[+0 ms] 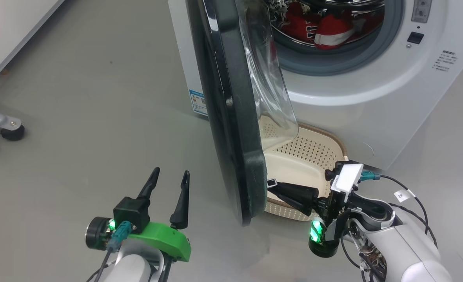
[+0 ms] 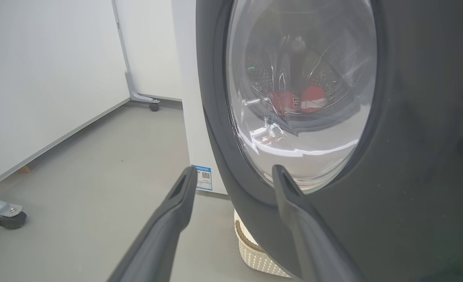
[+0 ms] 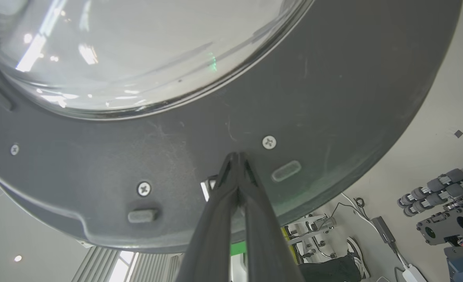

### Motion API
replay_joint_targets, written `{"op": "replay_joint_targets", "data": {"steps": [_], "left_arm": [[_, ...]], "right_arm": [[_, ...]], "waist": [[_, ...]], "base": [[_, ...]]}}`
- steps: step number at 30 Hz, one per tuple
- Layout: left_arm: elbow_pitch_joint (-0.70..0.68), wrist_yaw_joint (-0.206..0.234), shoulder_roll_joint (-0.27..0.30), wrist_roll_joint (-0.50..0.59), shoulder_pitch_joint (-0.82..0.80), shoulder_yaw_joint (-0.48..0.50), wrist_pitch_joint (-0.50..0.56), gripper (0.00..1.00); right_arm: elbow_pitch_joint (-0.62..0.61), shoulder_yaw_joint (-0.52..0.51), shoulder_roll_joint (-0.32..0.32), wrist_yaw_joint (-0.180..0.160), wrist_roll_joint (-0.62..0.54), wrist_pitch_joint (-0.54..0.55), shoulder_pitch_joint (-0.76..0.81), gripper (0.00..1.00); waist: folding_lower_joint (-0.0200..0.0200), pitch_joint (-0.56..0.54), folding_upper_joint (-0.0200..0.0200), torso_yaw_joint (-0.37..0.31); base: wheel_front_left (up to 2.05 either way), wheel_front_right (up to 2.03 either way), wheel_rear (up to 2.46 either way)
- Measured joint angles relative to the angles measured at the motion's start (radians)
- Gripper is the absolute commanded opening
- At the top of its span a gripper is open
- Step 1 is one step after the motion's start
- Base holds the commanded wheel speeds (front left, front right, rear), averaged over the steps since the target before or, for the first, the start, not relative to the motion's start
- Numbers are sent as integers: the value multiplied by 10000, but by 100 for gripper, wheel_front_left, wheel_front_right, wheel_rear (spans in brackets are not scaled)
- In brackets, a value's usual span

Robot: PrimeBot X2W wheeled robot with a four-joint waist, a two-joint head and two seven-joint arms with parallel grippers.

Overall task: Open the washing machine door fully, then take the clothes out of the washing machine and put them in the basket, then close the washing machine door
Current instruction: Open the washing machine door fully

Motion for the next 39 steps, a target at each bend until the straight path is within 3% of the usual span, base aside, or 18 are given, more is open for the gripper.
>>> {"op": "replay_joint_targets", "data": {"steps": [10,24,25,26,28,29,39], "left_arm": [[-42,0,6,19,86,290,0,100],[-25,0,59,111,331,583,0,100],[-25,0,73,109,370,608,0,100],[-23,0,82,109,400,642,0,100],[-17,0,102,109,422,690,0,100],[-12,0,105,109,423,704,0,100],[79,0,230,109,698,844,0,100]], "right_arm": [[40,-86,31,12,92,-495,430,0],[-959,-1657,-537,94,-23,-1862,1699,0],[-1156,-1802,-566,94,-92,-2036,1766,6],[-1360,-1896,-606,94,-232,-2196,1834,40],[-1758,-2102,-654,94,-587,-2606,2000,92],[-1958,-2247,-677,94,-746,-2867,2116,100],[-3628,-2894,-955,94,-2970,-5177,2975,100]], "waist": [[0,-59,0,-396],[0,-293,0,-980],[0,-313,0,-1024],[0,-332,0,-1072],[0,-372,0,-1171],[0,-396,0,-1218],[0,-646,0,-1653]], "base": [[0,0,0],[0,0,0],[0,0,0],[0,0,0],[0,0,0],[0,0,0],[0,0,0]]}}
